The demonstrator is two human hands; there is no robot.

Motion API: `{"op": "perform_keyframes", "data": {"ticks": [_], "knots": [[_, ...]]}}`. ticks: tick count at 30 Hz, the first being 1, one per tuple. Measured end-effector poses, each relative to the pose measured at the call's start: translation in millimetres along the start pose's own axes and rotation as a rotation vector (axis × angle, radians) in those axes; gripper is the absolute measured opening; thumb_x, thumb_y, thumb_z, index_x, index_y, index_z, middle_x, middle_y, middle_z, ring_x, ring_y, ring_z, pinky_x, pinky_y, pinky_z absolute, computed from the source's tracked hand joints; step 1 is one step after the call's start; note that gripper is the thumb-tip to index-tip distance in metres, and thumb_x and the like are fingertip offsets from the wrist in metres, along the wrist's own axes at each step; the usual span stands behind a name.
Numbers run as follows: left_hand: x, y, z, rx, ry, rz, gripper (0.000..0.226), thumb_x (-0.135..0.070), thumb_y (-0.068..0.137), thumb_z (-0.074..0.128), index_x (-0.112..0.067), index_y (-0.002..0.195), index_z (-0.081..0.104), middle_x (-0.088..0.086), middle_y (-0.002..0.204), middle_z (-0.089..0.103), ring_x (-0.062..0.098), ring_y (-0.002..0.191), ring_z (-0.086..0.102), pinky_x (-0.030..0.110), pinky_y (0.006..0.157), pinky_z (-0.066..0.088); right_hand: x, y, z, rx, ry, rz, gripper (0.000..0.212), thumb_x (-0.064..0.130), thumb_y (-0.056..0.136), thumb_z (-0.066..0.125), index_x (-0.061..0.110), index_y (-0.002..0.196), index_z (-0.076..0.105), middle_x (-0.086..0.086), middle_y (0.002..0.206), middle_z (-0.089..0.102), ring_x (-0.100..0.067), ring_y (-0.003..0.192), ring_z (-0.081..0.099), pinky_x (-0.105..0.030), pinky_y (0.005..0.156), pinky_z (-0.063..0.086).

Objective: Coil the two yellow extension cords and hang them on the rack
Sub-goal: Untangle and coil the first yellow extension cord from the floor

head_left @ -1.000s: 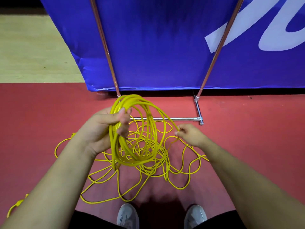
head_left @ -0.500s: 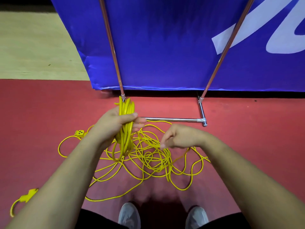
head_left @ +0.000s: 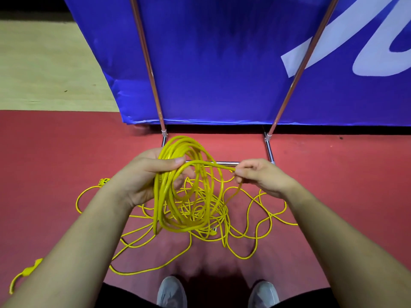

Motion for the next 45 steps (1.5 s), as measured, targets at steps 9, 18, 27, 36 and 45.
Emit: {"op": "perform_keyframes", "data": {"ticks": [9, 18, 27, 36, 45], "knots": [[10.7, 4.7, 0.8, -0.013, -0.025, -0.159, 0.036, -0.02, 0.057, 0.085, -0.003, 0.087, 0.074, 0.031, 0.097, 0.069, 0.034, 0.077, 0.072, 0.033, 0.058, 0.059, 41.2, 1.5, 16.9, -0.108, -0.041, -0.157, 0.016, 0.015, 0.092, 0.063, 0.012, 0.08, 0.073, 0.0, 0.056, 0.037, -0.014, 0.052, 0.027, -0.028, 0.052, 0.022], [18.6, 5.6, 10.1, 0.064, 0.091, -0.124, 0.026, -0.019, 0.065, 0.083, -0.005, 0.082, 0.069, 0.014, 0.07, 0.068, 0.02, 0.052, 0.065, 0.024, 0.048, 0.052, 77.3, -10.5, 61.3, 0.034, -0.317, -0.328, 0.016, 0.016, 0.09, 0.068, 0.001, 0.085, 0.07, -0.003, 0.063, 0.051, -0.01, 0.06, 0.041, -0.025, 0.055, 0.034], [9.8, 5.3, -3.9, -0.032, -0.02, -0.037, 0.073, -0.041, 0.041, 0.094, -0.003, 0.092, 0.06, 0.002, 0.06, 0.057, 0.013, 0.043, 0.053, 0.021, 0.041, 0.046, -5.7, 0.0, 8.2, 0.157, -0.431, 0.005, 0.016, 0.013, 0.094, 0.062, 0.016, 0.078, 0.057, 0.019, 0.057, 0.053, 0.006, 0.056, 0.044, -0.011, 0.059, 0.034], [9.9, 6.5, -9.2, -0.017, -0.008, -0.108, 0.076, -0.06, 0.032, 0.089, -0.006, 0.083, 0.075, 0.013, 0.074, 0.072, 0.021, 0.058, 0.069, 0.028, 0.052, 0.056, 15.0, 7.3, 4.6, -0.247, -0.036, -0.077, 0.012, 0.014, 0.089, 0.067, 0.012, 0.098, 0.075, 0.0, 0.067, 0.054, -0.007, 0.059, 0.042, -0.016, 0.055, 0.036], [14.7, 4.4, 0.1, 0.117, 0.078, -0.15, 0.055, -0.045, 0.043, 0.092, -0.008, 0.079, 0.074, 0.016, 0.073, 0.07, 0.022, 0.055, 0.068, 0.025, 0.051, 0.053, 72.7, -6.9, 51.5, 0.036, -0.381, -0.251, 0.012, 0.011, 0.082, 0.074, 0.011, 0.094, 0.077, 0.013, 0.074, 0.069, 0.007, 0.068, 0.057, -0.012, 0.068, 0.042]]}}
Point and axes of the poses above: each hand's wrist, its own y-axis towards the middle knuckle, its own z-axis out of the palm, x = y × z, the point moved 1 cm from there along y, towards the middle knuckle
